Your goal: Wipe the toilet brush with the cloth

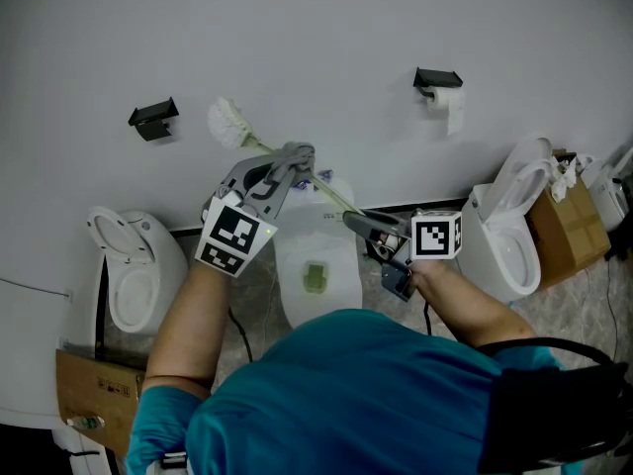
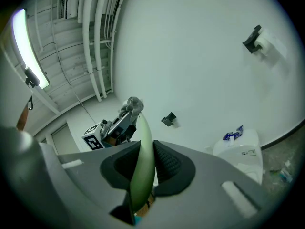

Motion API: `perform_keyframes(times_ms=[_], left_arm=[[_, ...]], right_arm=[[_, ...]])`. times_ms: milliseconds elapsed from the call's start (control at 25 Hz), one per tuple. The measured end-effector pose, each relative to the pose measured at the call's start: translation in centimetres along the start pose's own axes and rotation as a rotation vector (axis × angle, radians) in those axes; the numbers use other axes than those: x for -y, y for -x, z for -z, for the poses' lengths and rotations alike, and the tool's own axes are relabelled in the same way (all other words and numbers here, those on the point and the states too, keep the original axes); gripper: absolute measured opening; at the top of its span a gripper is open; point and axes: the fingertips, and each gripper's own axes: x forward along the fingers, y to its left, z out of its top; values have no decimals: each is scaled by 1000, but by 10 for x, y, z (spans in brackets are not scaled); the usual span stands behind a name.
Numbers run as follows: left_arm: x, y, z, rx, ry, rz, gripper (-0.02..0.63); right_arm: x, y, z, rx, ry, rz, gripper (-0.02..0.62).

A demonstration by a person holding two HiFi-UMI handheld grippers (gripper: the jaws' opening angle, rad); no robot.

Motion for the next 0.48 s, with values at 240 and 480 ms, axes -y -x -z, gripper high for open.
perform_keyframes(times_ms=[240,480], left_arm=[[-7,3,0,1,0,-14,37],[-17,8,2,-2,-2,-42,37]], right_arm=[[-2,-1,1,-3,2,-8,60],[2,3,3,-5,-7,0,60]])
